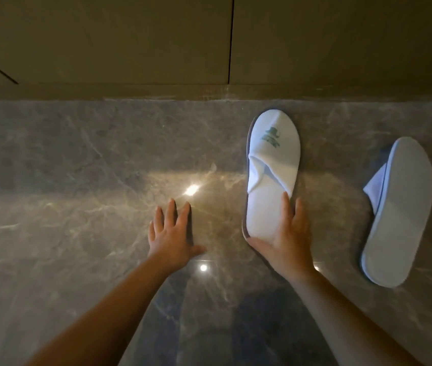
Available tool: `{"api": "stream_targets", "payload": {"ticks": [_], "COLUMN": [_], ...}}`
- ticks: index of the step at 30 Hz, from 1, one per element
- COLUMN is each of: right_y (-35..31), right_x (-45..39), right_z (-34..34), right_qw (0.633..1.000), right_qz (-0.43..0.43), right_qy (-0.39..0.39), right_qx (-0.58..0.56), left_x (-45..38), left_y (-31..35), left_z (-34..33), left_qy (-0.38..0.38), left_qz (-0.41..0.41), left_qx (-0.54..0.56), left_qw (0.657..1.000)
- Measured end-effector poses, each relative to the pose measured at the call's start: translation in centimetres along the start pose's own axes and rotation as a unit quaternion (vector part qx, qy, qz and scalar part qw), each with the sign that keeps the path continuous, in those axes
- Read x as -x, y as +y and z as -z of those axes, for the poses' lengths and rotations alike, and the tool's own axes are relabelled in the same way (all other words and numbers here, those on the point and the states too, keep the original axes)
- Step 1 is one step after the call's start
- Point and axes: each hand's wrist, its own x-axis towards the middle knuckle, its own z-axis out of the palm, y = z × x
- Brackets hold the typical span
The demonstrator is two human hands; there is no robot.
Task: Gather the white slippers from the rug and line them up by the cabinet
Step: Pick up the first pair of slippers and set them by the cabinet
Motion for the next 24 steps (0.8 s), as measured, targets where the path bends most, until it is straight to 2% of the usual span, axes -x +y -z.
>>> {"api": "stream_targets", "payload": {"ticks": [3,6,24], "right_y": [-0.3,-0.6,0.7], "right_x": [0.2,-0.2,-1.1], "right_z": [-1.0,-1.5,-0.7], "right_qw": [0.999,0.999,1.0], "right_qz": [0.023,0.042,-0.004], "right_qy": [-0.017,0.001,0.024], "right_qx": [0.038,0.014,-0.007], "left_x": [0.0,-0.1,-0.2], "left_y": [-0.1,-0.2,0.1], "left_z": [0.0,-0.1,-0.1], "left_qy": [-0.008,-0.013,-0.013], "left_qz": [-0.009,-0.012,-0.008], "left_qx": [-0.011,-0.02,-0.009], "left_qw": [1.0,1.0,1.0]}}
